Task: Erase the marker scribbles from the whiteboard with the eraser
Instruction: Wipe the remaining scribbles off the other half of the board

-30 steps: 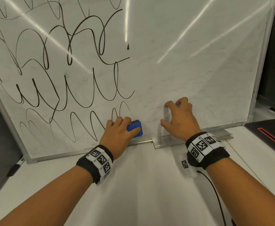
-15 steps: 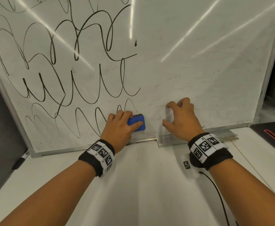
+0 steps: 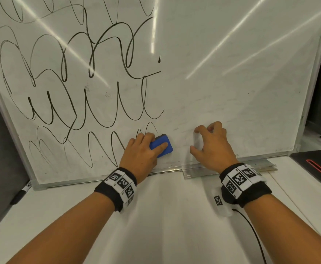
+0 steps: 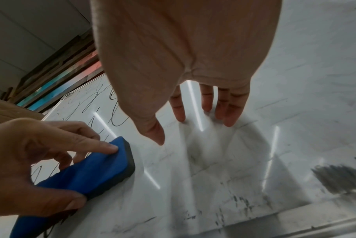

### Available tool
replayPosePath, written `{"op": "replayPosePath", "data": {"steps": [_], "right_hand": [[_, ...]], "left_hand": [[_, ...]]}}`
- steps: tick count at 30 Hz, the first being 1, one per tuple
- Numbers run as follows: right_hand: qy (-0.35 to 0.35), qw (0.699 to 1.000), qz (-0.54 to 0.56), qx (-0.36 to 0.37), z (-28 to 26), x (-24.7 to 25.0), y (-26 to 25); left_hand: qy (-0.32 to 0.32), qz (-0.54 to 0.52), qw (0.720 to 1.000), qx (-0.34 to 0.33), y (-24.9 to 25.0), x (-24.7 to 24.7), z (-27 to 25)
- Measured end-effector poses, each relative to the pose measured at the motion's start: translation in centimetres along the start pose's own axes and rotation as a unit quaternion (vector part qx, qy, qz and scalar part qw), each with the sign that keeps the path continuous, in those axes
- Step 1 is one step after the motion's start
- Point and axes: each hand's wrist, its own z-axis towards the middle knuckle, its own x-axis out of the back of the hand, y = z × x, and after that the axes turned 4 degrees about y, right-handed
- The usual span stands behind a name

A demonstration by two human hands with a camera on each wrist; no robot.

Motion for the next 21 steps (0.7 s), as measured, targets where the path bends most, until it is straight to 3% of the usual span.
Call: {"op": "replayPosePath", "data": {"steps": [7, 13, 16, 21], "right_hand": [[-0.001, 1.0, 0.007, -0.006, 0.0, 0.1, 0.3], [-0.002, 1.0, 0.011, -0.008, 0.1, 0.1, 0.2], [-0.006, 1.0, 0.012, -0.012, 0.2, 0.3, 0.2], [-0.01, 1.0, 0.011, -0.013, 0.1, 0.3, 0.3]], "left_hand": [[-0.018, -0.02, 0.994, 0.102, 1.4, 0.1, -0.6], [0.009, -0.047, 0.977, 0.208, 0.2, 3.5, 4.7], [0.004, -0.053, 0.972, 0.227, 0.3, 3.9, 5.8], [-0.053, -0.063, 0.968, 0.235, 1.8, 3.1, 3.2]]}}
